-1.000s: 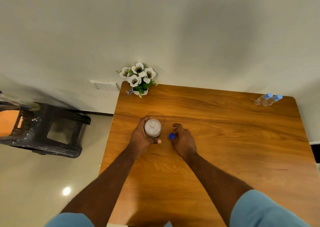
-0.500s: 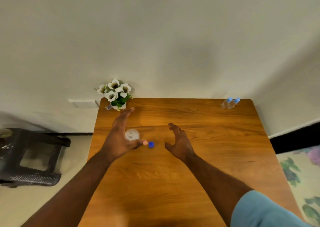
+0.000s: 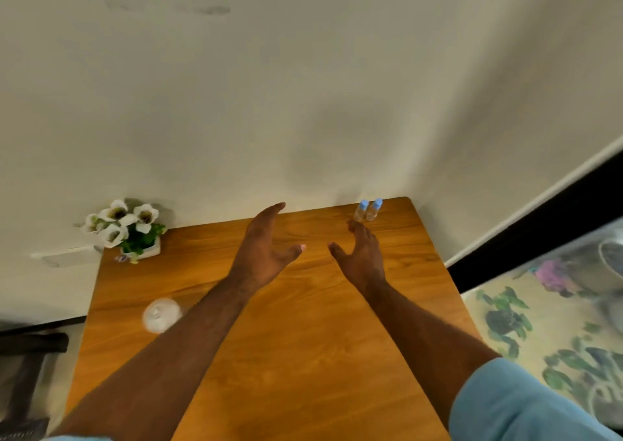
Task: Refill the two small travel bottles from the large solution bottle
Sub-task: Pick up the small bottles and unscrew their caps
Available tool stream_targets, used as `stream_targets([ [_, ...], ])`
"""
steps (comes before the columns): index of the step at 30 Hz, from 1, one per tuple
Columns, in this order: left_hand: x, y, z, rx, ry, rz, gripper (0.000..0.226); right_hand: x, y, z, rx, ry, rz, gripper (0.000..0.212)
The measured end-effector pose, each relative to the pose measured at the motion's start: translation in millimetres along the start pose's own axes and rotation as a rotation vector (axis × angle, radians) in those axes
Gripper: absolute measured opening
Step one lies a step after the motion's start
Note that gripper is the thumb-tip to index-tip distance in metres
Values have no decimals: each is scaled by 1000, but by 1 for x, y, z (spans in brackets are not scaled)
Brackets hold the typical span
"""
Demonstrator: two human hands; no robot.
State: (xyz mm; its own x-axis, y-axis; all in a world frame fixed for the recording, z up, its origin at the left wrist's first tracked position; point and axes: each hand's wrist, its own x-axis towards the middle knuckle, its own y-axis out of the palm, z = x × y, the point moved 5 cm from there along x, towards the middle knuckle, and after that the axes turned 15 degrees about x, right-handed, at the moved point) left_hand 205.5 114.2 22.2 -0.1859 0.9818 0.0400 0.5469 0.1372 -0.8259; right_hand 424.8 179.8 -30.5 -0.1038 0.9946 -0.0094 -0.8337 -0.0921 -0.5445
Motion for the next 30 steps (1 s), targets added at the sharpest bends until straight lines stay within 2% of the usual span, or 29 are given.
stream_targets([
  [6, 61, 83, -31, -83, -111, 68, 80, 65, -55, -71, 77, 136, -101, 61],
  [14, 138, 190, -54, -179, -245, 98, 71, 141, -57, -141, 145, 268, -46, 64],
  [18, 162, 226, -55, -219, -271, 130, 78, 166, -43, -153, 96, 202, 35, 61],
  [21, 173, 245, -52, -238, -257, 161, 79, 177, -34, -158, 123, 152, 61, 49],
  [26, 179, 253, -59, -200, -205, 144, 56, 181, -29, -157, 94, 120, 93, 27],
  [30, 164, 241, -55, -171, -205, 109, 49, 169, -30, -150, 60, 92, 131, 32],
])
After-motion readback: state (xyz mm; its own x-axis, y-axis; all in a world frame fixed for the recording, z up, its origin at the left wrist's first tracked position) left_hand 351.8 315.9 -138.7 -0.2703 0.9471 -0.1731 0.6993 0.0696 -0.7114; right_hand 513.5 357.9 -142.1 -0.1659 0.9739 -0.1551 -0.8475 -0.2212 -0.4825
